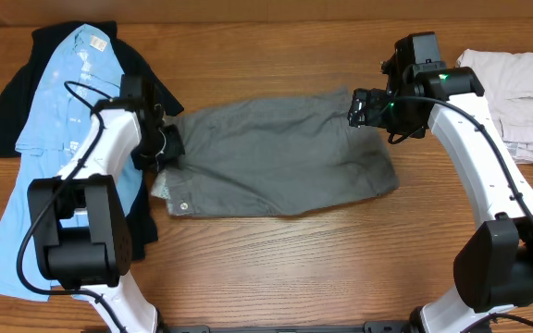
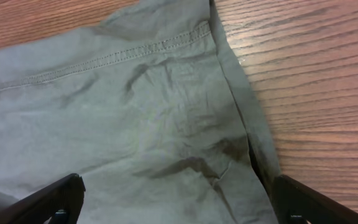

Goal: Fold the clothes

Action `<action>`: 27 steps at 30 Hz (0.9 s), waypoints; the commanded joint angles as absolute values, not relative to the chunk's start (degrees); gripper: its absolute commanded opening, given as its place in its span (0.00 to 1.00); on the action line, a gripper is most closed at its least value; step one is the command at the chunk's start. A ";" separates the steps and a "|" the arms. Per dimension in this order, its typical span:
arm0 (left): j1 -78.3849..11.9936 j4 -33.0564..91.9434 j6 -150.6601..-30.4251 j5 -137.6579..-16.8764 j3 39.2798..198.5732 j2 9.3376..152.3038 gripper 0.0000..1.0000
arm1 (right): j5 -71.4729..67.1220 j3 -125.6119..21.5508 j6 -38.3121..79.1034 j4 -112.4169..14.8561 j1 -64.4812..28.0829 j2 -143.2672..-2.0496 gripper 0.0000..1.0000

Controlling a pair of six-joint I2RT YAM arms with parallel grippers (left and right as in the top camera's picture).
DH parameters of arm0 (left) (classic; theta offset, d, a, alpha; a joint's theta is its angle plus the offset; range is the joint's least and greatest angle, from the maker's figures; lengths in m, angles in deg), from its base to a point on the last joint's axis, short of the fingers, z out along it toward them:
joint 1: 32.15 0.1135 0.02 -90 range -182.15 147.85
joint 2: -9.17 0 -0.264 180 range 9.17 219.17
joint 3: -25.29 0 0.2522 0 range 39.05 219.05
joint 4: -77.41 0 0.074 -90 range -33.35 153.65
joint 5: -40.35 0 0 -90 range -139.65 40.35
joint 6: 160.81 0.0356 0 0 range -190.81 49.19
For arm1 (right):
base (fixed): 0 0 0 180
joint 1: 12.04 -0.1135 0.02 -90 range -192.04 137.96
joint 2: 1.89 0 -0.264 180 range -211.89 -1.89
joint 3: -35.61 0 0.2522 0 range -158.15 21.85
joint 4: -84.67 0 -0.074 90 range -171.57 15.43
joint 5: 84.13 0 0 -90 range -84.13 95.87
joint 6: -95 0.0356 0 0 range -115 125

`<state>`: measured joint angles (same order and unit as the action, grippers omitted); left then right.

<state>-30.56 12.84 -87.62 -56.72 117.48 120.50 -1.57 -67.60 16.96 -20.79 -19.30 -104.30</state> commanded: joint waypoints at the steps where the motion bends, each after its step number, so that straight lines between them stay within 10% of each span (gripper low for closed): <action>1: -30.50 9.04 -84.46 -56.33 123.30 117.00 0.04 | -2.89 -67.45 16.72 -20.97 -19.30 -104.21 1.00; 5: -30.47 4.41 -84.48 -54.06 128.00 115.72 0.04 | -4.42 -67.43 16.75 -20.99 -19.32 -104.69 0.89; 12: -29.58 -2.52 -83.52 -52.18 136.59 114.36 0.04 | -10.89 -64.24 16.96 -23.59 -19.37 -105.63 0.04; 27: -30.32 -6.39 -81.00 -52.04 144.85 114.36 0.04 | -24.26 -43.15 16.99 -41.25 -19.43 -105.65 0.04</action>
<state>-30.02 -5.87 -82.40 -52.59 140.81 116.39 -20.96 -46.27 16.96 -38.74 -19.30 -105.45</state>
